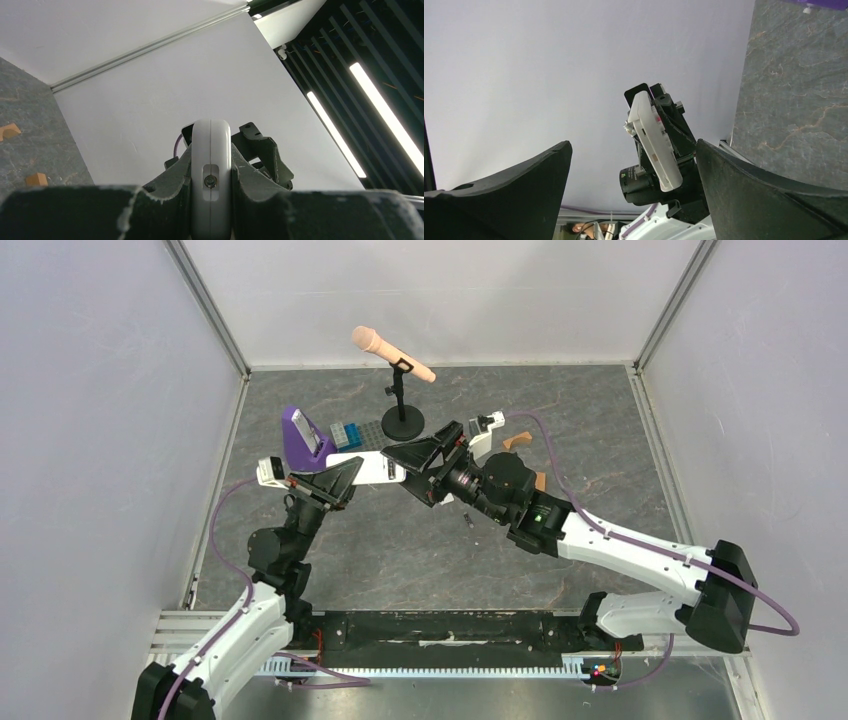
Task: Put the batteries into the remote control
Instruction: Load the battery into the remote control.
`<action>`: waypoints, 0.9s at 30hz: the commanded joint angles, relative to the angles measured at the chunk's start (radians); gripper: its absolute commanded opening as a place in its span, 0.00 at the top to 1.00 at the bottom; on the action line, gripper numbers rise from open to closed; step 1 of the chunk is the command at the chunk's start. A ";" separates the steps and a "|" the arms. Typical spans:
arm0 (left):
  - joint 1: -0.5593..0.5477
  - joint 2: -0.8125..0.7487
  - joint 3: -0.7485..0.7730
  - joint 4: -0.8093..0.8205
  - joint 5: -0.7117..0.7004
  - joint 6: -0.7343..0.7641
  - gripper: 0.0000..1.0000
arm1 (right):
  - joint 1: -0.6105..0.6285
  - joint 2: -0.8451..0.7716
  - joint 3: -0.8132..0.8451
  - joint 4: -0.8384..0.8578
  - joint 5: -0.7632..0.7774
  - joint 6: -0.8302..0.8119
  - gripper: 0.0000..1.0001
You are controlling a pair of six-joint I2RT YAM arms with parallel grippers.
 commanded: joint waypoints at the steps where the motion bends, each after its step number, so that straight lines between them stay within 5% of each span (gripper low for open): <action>1: 0.001 0.010 0.023 0.079 0.022 0.059 0.98 | -0.004 0.014 0.024 0.020 0.061 0.071 0.07; 7: 0.001 0.020 0.019 0.099 0.027 0.057 0.98 | -0.006 0.030 0.028 0.010 0.058 0.109 0.25; 20: 0.001 0.004 0.000 0.133 0.051 0.081 0.98 | -0.006 0.015 0.006 0.014 0.091 0.145 0.28; 27: 0.000 -0.006 0.001 0.124 0.051 0.086 0.98 | -0.007 0.029 0.013 0.012 0.065 0.149 0.41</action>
